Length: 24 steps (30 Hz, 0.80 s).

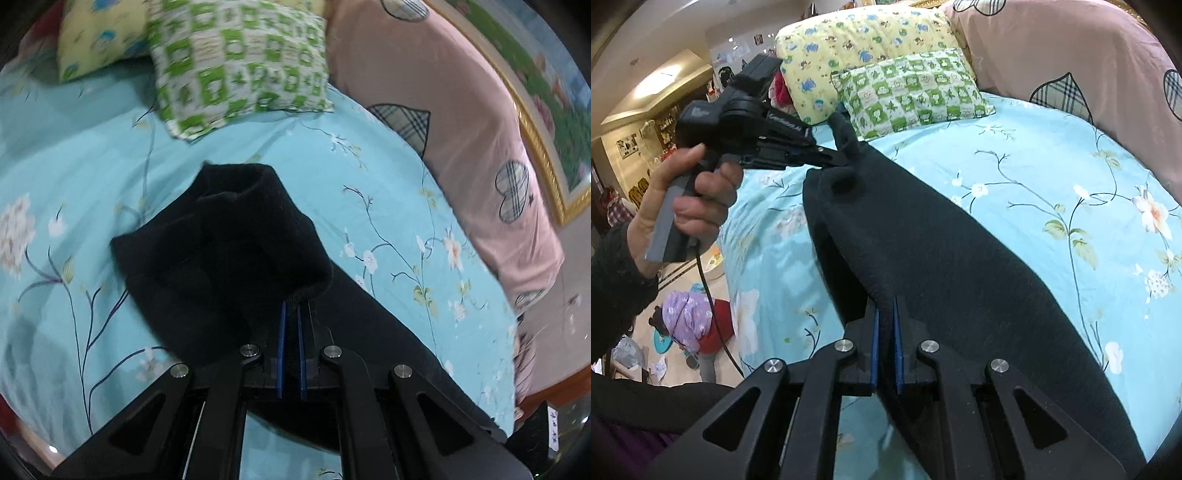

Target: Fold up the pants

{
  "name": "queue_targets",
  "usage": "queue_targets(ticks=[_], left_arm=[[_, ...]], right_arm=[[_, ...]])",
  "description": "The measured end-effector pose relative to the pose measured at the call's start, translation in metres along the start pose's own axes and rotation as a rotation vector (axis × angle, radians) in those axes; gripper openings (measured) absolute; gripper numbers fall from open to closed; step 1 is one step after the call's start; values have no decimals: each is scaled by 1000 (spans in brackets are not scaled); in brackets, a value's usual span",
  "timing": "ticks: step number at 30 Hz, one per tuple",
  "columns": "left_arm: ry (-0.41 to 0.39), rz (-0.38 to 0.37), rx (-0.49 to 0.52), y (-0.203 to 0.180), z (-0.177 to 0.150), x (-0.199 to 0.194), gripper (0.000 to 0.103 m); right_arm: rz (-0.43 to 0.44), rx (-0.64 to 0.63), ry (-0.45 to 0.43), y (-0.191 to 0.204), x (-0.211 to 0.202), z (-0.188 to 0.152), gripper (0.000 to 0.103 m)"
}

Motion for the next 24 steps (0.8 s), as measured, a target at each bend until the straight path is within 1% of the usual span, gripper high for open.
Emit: queue_targets(ticks=[3, 7, 12, 13, 15, 19, 22, 24], left_arm=[[-14, -16, -19, 15, 2, 1, 3], [-26, -24, -17, 27, 2, 0, 4], [-12, -27, -29, 41, -11, 2, 3], [-8, -27, -34, 44, -14, 3, 3], [-3, -27, -37, 48, -19, 4, 3], [1, -33, -51, 54, -27, 2, 3], [7, -41, -56, 60, -30, 1, 4], [8, -40, -57, 62, -31, -2, 4]], right_arm=[[-7, -10, 12, 6, 4, -1, 8], [-17, -26, 33, 9, 9, -2, 8], [-30, -40, 60, 12, 18, -8, 8], [-38, -66, 52, 12, 19, -8, 8], [-44, -84, 63, 15, 22, -13, 8], [-38, -100, 78, 18, 24, -19, 8], [-35, -95, 83, 17, 24, -21, 8], [-15, -62, 92, 14, 25, -20, 10]])
Point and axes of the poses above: each gripper's, at about its wrist camera, not at the fingertips, and x roughly the way its jaws point, y to its left, z to its top, the point moved 9 cm from there along x, roughly the way its jaws point, and after that the axes turned 3 degrees about y, right-handed, at the moved point
